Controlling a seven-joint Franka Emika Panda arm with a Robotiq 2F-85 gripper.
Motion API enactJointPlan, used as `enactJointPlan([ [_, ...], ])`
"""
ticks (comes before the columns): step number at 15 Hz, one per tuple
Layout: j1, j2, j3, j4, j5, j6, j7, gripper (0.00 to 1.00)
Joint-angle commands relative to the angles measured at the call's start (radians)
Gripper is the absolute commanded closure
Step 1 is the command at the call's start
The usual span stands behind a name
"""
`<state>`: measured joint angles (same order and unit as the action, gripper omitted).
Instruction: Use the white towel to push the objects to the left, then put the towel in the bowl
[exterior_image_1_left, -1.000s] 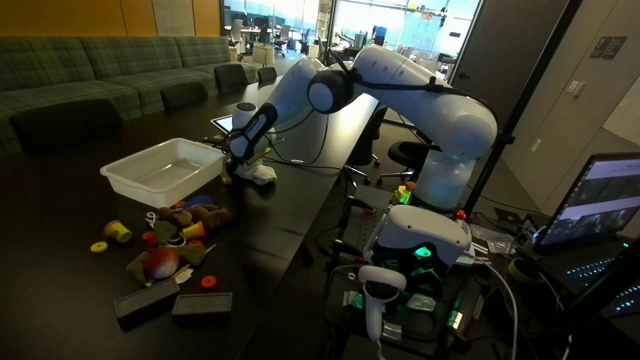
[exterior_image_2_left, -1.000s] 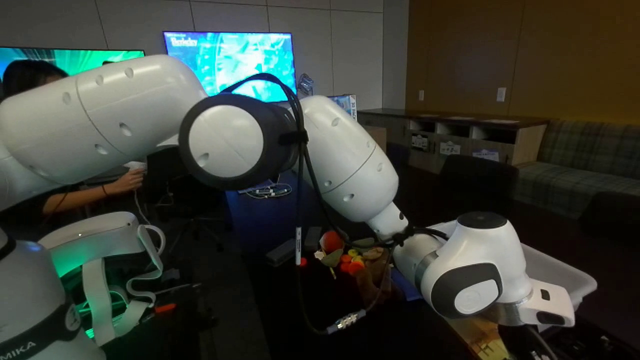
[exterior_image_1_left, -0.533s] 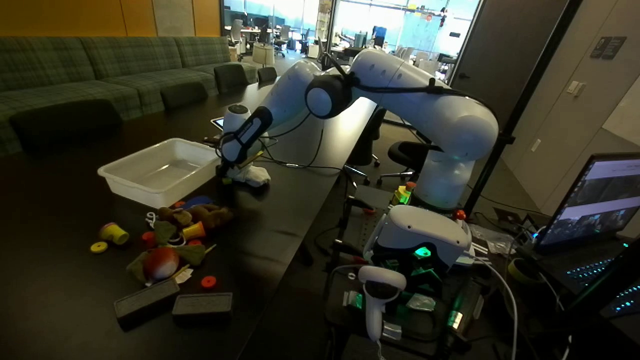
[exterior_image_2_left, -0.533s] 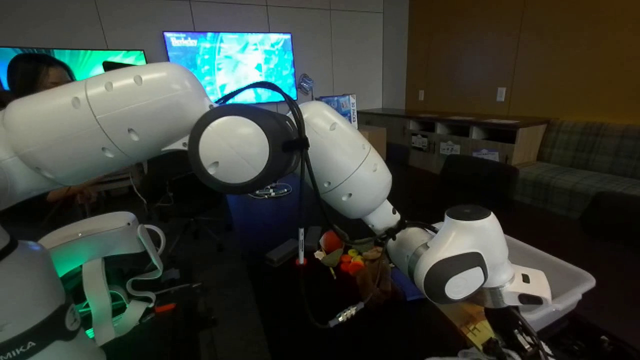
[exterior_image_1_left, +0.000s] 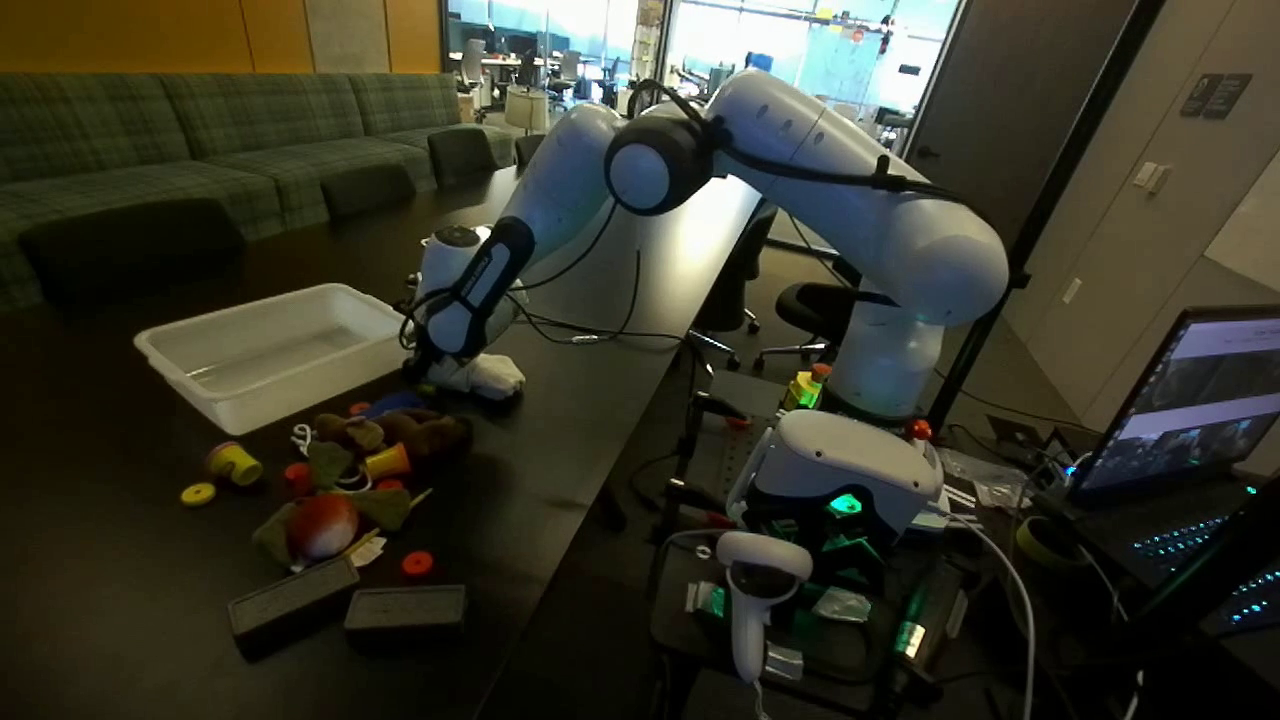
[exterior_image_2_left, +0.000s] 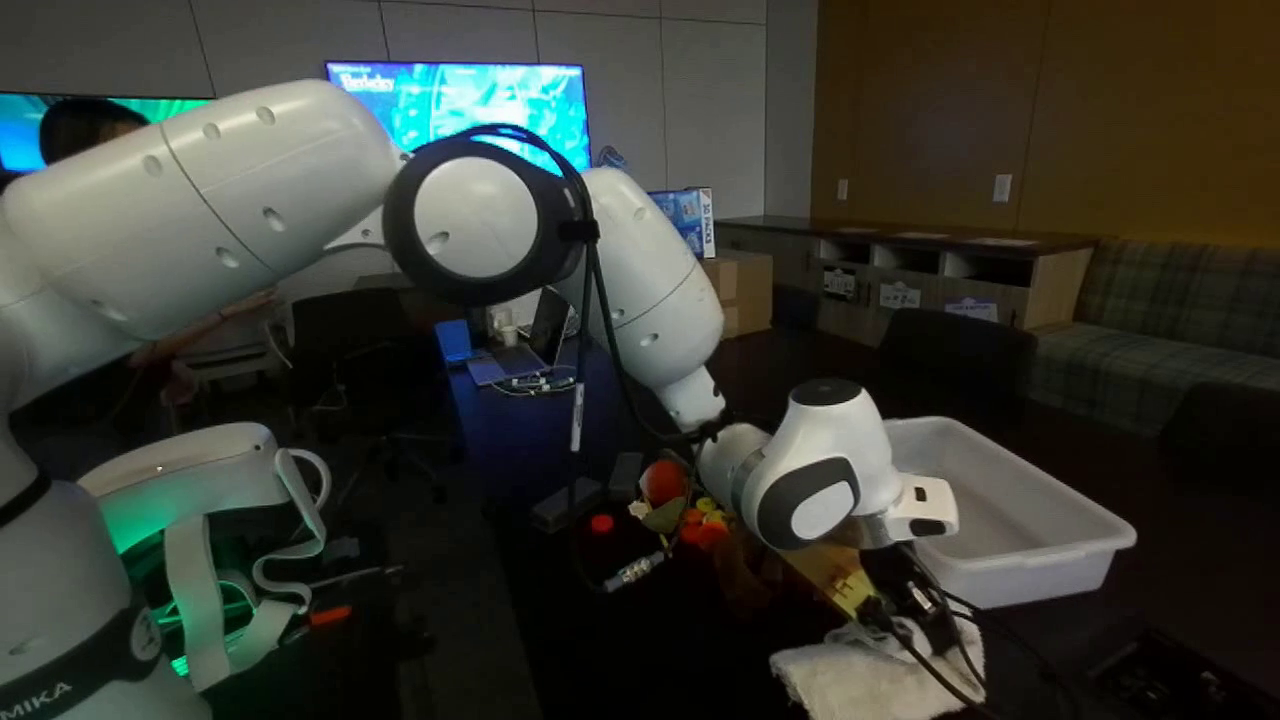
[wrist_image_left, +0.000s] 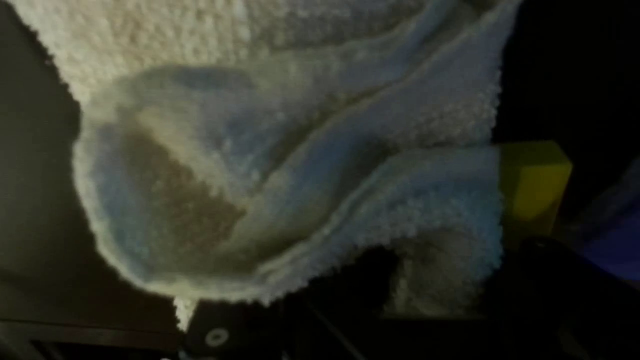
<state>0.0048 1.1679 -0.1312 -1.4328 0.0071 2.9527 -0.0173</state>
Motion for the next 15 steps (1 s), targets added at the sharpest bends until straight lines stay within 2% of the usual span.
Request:
enactJointPlan([
  [1,0.109,-0.139,-0.006,-0.240,-0.028,0.096,0.040,0.89],
  [7,0.306,-0.269,-0.014,-0.442,0.004,0.148,0.137,0.89],
  [10,0.405,-0.301,-0.018,-0.480,0.028,0.156,0.221,0.90],
  [15,0.574,-0.311,-0.067,-0.484,0.057,0.159,0.351,0.90],
])
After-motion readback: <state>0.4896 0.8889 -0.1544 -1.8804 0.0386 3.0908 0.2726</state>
